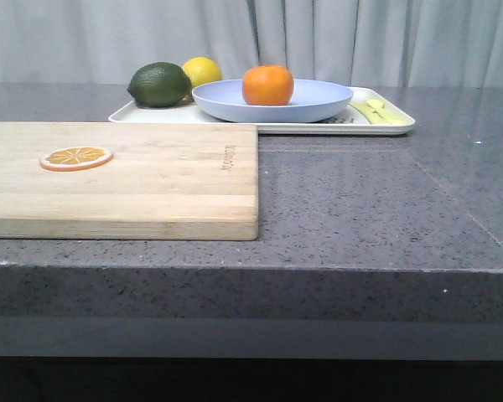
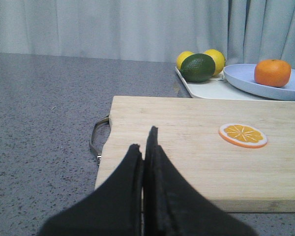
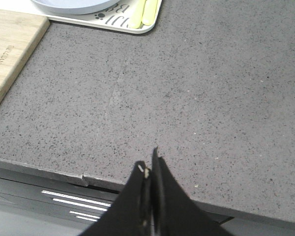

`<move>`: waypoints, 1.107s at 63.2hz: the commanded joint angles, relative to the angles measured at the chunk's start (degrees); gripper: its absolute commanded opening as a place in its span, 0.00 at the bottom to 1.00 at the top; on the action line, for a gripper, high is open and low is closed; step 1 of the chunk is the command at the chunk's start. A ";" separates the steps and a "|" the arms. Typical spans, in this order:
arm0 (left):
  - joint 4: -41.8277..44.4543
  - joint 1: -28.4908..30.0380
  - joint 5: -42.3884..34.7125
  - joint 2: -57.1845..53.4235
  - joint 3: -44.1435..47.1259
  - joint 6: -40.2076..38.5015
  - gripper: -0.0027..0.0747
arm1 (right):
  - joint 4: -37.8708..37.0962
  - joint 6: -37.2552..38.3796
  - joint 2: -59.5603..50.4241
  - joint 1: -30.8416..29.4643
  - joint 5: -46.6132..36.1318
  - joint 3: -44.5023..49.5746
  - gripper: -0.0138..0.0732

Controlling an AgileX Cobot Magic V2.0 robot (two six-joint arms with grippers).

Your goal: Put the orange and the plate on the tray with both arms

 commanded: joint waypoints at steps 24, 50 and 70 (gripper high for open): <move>-1.17 0.12 -5.74 -1.14 1.52 -0.56 0.01 | 0.51 -0.64 0.30 -0.28 -4.09 -1.31 0.02; 6.97 0.12 -8.04 -1.14 1.52 -8.54 0.01 | 0.51 -0.64 0.30 -0.28 -4.09 -1.31 0.02; 6.97 0.12 -8.04 -1.14 1.52 -8.54 0.01 | 0.51 -0.64 0.30 -0.28 -4.09 -1.31 0.02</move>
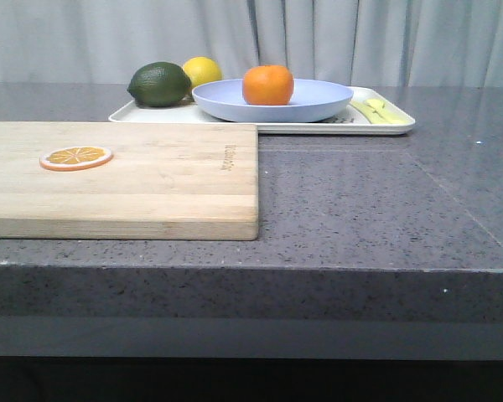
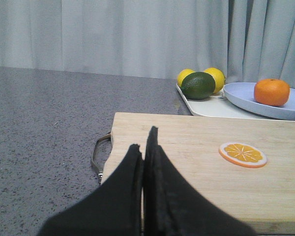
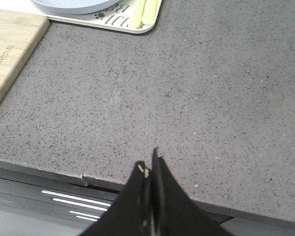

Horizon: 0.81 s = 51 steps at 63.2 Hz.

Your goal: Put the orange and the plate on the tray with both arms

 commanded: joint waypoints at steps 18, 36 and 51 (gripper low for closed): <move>0.03 0.12 -4.88 -1.14 1.52 -0.83 0.01 | 0.51 -0.64 0.30 -0.28 -4.09 -1.31 0.02; 0.03 0.12 -4.88 -1.14 1.52 -0.83 0.01 | 0.51 -0.64 0.30 -0.28 -4.09 -1.31 0.02; 0.03 0.12 -4.88 -1.14 1.52 -0.83 0.01 | -3.03 -0.64 -2.37 -0.57 -10.34 2.97 0.02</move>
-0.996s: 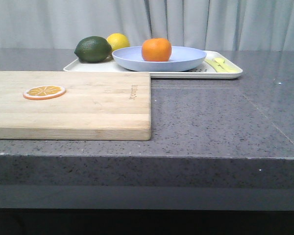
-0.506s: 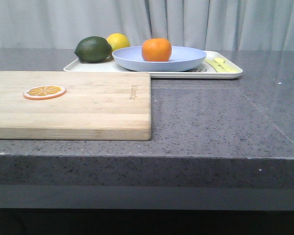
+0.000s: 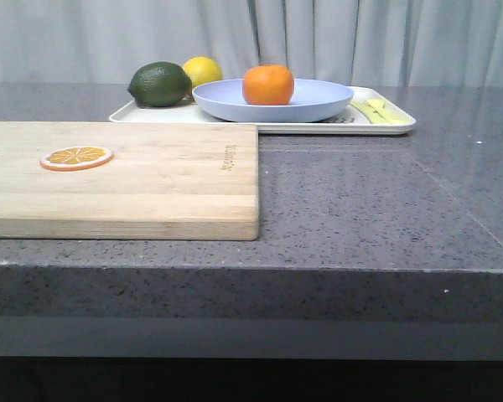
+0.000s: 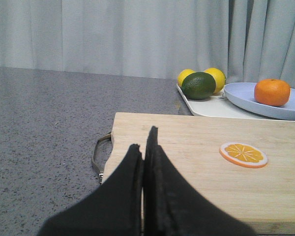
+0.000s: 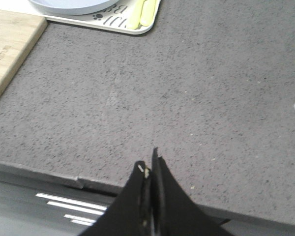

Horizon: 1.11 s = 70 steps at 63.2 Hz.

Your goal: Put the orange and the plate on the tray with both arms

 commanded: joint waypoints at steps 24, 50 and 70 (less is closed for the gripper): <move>0.01 0.12 -4.84 -1.14 1.52 -0.80 0.01 | -4.61 -0.64 -18.51 -4.77 -49.19 32.38 0.02; 0.01 0.12 -4.84 -1.14 1.52 -0.80 0.01 | -4.61 -0.64 -28.71 -5.94 -60.67 47.08 0.02; 0.01 0.12 -4.84 -1.01 1.52 -0.80 0.01 | -4.61 -0.31 -28.71 -5.94 -59.28 46.96 0.02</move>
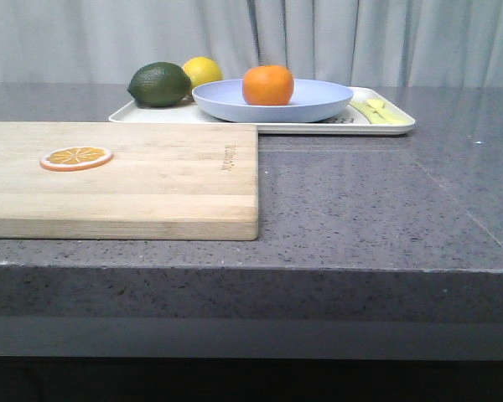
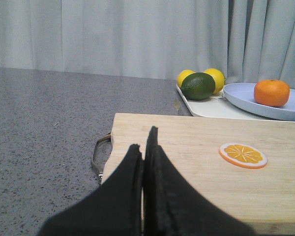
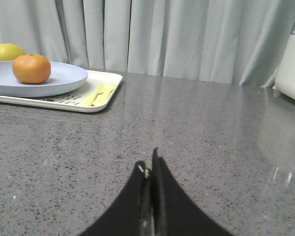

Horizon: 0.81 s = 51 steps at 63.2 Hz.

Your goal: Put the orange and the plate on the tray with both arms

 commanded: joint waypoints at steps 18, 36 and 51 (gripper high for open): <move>0.01 0.12 -4.75 -1.01 1.52 -0.70 0.01 | 2.67 2.04 -1.04 -0.36 -4.66 -1.36 0.02; 0.01 0.12 -4.75 -1.01 1.52 -0.70 0.01 | 2.67 2.04 -1.04 -0.36 -4.55 -1.36 0.02; 0.01 0.12 -4.75 -1.01 1.52 -0.70 0.01 | 2.67 2.04 -1.04 -0.36 -4.55 -1.36 0.02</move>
